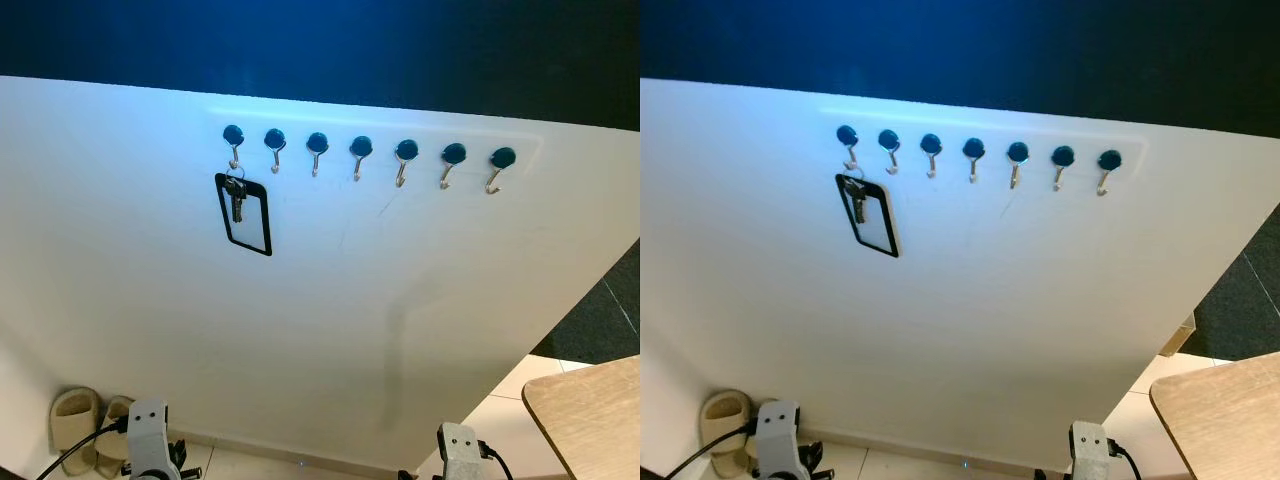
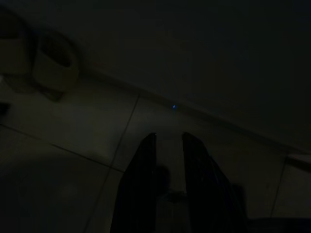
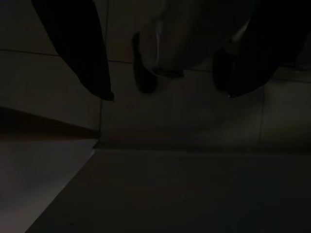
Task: Hang keys on a hook
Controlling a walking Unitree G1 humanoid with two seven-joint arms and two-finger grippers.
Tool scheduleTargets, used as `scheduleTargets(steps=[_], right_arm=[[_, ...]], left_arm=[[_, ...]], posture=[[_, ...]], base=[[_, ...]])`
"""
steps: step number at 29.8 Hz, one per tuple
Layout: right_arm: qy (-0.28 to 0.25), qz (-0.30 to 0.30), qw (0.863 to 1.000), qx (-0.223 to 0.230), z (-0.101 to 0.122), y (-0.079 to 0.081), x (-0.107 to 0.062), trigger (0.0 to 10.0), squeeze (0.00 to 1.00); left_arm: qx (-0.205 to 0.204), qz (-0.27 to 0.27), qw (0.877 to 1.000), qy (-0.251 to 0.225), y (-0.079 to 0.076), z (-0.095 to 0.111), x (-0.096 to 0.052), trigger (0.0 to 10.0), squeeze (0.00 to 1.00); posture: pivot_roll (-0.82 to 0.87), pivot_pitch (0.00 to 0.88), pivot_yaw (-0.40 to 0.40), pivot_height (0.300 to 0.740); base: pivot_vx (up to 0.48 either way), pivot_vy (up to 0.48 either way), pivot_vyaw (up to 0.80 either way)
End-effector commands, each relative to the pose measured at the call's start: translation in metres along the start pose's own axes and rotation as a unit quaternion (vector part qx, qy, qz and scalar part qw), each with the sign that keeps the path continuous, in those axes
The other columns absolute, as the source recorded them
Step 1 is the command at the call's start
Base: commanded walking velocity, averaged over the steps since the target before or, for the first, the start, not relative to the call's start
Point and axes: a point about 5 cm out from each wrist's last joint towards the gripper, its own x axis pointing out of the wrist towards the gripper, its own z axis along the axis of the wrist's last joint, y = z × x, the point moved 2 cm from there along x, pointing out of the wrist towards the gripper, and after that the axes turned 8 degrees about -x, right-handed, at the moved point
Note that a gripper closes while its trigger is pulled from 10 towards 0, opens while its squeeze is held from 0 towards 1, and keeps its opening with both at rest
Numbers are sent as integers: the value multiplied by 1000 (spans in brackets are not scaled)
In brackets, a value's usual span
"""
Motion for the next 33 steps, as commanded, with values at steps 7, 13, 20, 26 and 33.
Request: scheduleTargets(steps=[7,13,20,26,33], right_arm=[[13,-3,1000,-9,-10,-3,-3,10000,0],[13,3,1000,-20,-11,0,-3,10000,0],[11,7,1000,-27,-10,0,-3,10000,0],[10,13,999,-34,-10,1,-3,10000,0],[6,23,999,-47,-8,2,-3,10000,0]], left_arm=[[-18,-16,1000,-9,-10,-4,1,10000,0],[-19,-13,1000,-13,-7,-5,0,10000,0],[-12,-17,1000,-17,-4,-10,-3,10000,0],[-7,-25,999,-19,-5,-12,-4,10000,0],[6,-37,999,-16,-7,-15,-5,10000,0]], posture=[[5,36,-10,740],[10,34,-14,740],[11,34,-16,740],[13,35,-18,740],[15,35,-20,740]], base=[[0,0,-800],[0,0,-800],[0,0,-800],[0,0,-800],[0,0,-686]])
